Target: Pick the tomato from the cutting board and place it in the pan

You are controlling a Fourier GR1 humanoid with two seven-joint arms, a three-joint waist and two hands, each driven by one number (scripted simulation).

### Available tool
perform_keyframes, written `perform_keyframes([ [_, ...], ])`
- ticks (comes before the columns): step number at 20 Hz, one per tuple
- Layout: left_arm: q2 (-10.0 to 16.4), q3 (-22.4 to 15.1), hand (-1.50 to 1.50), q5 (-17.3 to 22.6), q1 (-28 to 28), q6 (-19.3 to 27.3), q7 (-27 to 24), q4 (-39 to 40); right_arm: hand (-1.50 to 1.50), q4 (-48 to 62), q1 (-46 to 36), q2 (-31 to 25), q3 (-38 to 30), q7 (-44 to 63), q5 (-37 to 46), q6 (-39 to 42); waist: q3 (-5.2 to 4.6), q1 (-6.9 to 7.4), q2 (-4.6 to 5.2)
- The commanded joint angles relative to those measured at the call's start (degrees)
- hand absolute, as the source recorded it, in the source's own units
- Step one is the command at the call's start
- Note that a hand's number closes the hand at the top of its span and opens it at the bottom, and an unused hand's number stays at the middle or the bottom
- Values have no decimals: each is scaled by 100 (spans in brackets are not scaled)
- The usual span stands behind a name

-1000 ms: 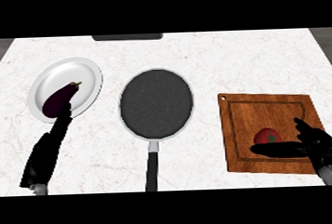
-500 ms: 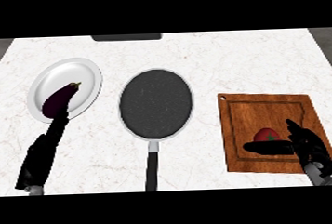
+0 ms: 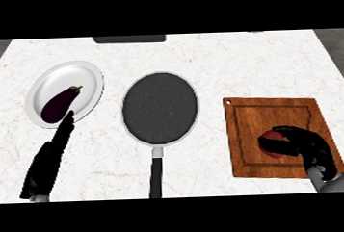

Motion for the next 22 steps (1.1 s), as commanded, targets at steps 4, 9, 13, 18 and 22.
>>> perform_keyframes([
  [4, -126, 22, 0, -94, -199, 25, 398, -218, 150, -157, 279, 160, -176, 261, 188, 38, 93, 3, 51],
  [9, 72, -29, 0, -14, -228, -245, 113, -81, 150, -281, -466, -1155, 1525, -882, 1016, 2228, 72, 511, 153],
  [13, 91, 13, 0, -53, -361, -219, 88, -28, 150, -108, -1147, -2021, 1853, -1675, 1940, 2924, 78, 445, 117],
  [18, -55, 3, 0, -23, -227, -170, -62, 173, 150, -79, -2018, -1986, 1491, -2778, 3032, 2274, 91, 252, 67],
  [22, 63, 150, 0, 48, -275, -216, 207, -37, 150, -115, -2594, -1764, 1139, -3372, 3224, 2151, 98, 201, 66],
])
